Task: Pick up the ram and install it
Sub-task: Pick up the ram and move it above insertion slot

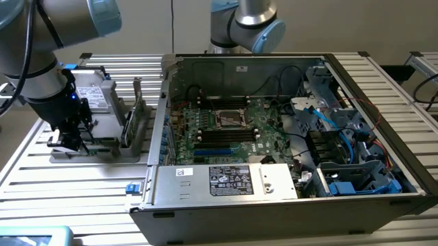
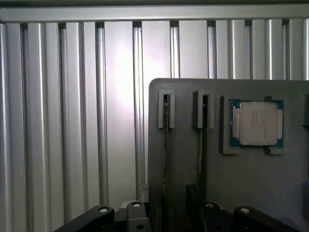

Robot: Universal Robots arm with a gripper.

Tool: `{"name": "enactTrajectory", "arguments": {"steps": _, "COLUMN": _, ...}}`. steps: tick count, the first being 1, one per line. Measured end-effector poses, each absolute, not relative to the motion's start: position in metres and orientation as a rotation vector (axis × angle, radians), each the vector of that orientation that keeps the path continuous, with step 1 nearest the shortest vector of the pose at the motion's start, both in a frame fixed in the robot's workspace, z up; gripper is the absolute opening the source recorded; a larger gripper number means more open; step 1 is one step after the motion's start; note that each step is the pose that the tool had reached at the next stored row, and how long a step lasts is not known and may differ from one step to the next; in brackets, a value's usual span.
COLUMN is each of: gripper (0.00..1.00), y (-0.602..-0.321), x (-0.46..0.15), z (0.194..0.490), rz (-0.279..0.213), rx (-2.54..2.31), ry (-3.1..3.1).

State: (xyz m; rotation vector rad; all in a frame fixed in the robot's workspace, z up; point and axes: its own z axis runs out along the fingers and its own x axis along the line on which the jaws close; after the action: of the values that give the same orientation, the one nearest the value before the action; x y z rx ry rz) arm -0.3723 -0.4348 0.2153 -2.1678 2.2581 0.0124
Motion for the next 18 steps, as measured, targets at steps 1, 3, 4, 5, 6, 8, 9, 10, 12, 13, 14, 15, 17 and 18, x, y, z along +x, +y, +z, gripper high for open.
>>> {"name": "enactTrajectory", "arguments": {"steps": 1, "gripper": 0.42, "y": -0.435, "x": -0.372, "z": 0.213, "rz": 0.013, "rx": -2.167, "ry": 2.259}}
{"name": "enactTrajectory", "arguments": {"steps": 3, "gripper": 0.42, "y": -0.435, "x": -0.372, "z": 0.210, "rz": 0.013, "rx": -2.165, "ry": 2.261}}
{"name": "enactTrajectory", "arguments": {"steps": 4, "gripper": 0.42, "y": -0.435, "x": -0.372, "z": 0.208, "rz": 0.014, "rx": -2.164, "ry": 2.262}}
{"name": "enactTrajectory", "arguments": {"steps": 5, "gripper": 0.42, "y": -0.435, "x": -0.372, "z": 0.207, "rz": 0.014, "rx": -2.164, "ry": 2.262}}
{"name": "enactTrajectory", "arguments": {"steps": 6, "gripper": 0.42, "y": -0.435, "x": -0.372, "z": 0.205, "rz": 0.014, "rx": -2.164, "ry": 2.263}}
{"name": "enactTrajectory", "arguments": {"steps": 8, "gripper": 0.42, "y": -0.435, "x": -0.372, "z": 0.204, "rz": 0.015, "rx": -2.163, "ry": 2.264}}
{"name": "enactTrajectory", "arguments": {"steps": 9, "gripper": 0.42, "y": -0.435, "x": -0.372, "z": 0.203, "rz": 0.015, "rx": -2.163, "ry": 2.264}}
{"name": "enactTrajectory", "arguments": {"steps": 10, "gripper": 0.42, "y": -0.435, "x": -0.372, "z": 0.202, "rz": 0.015, "rx": -2.163, "ry": 2.265}}
{"name": "enactTrajectory", "arguments": {"steps": 12, "gripper": 0.42, "y": -0.435, "x": -0.372, "z": 0.201, "rz": 0.015, "rx": -2.162, "ry": 2.265}}
{"name": "enactTrajectory", "arguments": {"steps": 13, "gripper": 0.42, "y": -0.435, "x": -0.372, "z": 0.200, "rz": 0.015, "rx": -2.162, "ry": 2.266}}
{"name": "enactTrajectory", "arguments": {"steps": 14, "gripper": 0.42, "y": -0.435, "x": -0.372, "z": 0.200, "rz": 0.016, "rx": -2.162, "ry": 2.266}}
{"name": "enactTrajectory", "arguments": {"steps": 15, "gripper": 0.42, "y": -0.435, "x": -0.372, "z": 0.200, "rz": 0.016, "rx": -2.161, "ry": 2.267}}
{"name": "enactTrajectory", "arguments": {"steps": 17, "gripper": 0.42, "y": -0.435, "x": -0.372, "z": 0.199, "rz": 0.016, "rx": -2.161, "ry": 2.267}}
{"name": "enactTrajectory", "arguments": {"steps": 18, "gripper": 0.40, "y": -0.435, "x": -0.372, "z": 0.199, "rz": 0.016, "rx": -2.160, "ry": 2.267}}
